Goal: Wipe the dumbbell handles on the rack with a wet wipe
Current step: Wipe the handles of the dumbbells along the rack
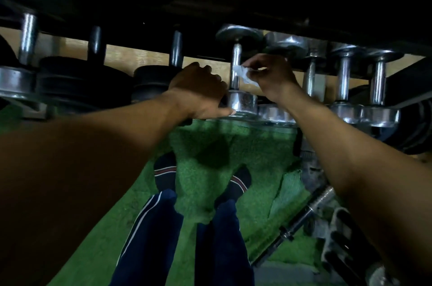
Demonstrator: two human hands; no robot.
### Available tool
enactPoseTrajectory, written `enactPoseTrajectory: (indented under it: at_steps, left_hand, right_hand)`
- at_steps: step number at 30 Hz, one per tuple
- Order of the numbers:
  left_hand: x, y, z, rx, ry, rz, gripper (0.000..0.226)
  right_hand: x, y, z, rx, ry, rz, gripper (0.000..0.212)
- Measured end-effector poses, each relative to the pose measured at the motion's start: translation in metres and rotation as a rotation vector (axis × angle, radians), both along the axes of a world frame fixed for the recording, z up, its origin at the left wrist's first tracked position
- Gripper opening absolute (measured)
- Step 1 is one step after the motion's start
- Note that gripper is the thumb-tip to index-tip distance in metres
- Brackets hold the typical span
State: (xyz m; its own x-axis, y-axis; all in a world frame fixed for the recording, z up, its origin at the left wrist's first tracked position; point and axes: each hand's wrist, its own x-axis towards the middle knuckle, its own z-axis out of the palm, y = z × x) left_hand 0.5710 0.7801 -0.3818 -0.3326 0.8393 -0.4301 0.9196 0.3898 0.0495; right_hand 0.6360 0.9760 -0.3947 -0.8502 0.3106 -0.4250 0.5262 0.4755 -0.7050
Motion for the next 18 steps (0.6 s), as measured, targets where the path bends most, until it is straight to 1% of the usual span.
enactPoseTrajectory:
  at_steps: [2,3,4,7,10,12,15,16,17,18]
  left_hand:
    - [-0.001,-0.001,0.003,0.005,-0.008,0.015,0.078]
    - [-0.001,-0.001,0.004,0.006,-0.016,0.023,0.077]
    - [-0.001,-0.001,0.003,0.010,-0.022,0.029,0.077]
    - [-0.001,0.000,0.001,0.032,-0.022,0.043,0.080]
    - [-0.001,0.000,-0.001,0.053,-0.015,0.049,0.078]
    - [-0.001,-0.001,0.000,0.064,0.003,0.043,0.074]
    - [0.001,-0.001,0.000,0.073,0.015,0.046,0.068]
    - [0.002,-0.001,0.001,0.071,0.022,0.044,0.069]
    - [0.002,-0.001,0.000,0.071,0.029,0.036,0.070]
    - [0.002,-0.001,-0.001,0.072,0.038,0.029,0.072]
  right_hand:
    - [-0.005,0.002,-0.002,0.063,-0.001,0.107,0.011]
    - [-0.008,0.002,-0.002,0.096,0.002,0.169,0.010]
    - [-0.010,0.003,-0.003,0.110,0.007,0.227,0.012]
    - [-0.015,0.006,-0.008,0.056,-0.018,0.375,0.017]
    - [-0.017,0.004,-0.012,0.046,-0.040,0.583,0.024]
    - [-0.020,0.001,-0.013,0.083,-0.022,0.707,0.027]
    - [-0.029,0.005,-0.019,0.204,0.016,0.871,0.024]
    - [-0.032,0.007,-0.023,0.251,0.039,0.877,0.022]
    - [-0.035,0.011,-0.027,0.278,0.085,0.827,0.018]
    - [-0.038,0.014,-0.029,0.273,0.113,0.714,0.014]
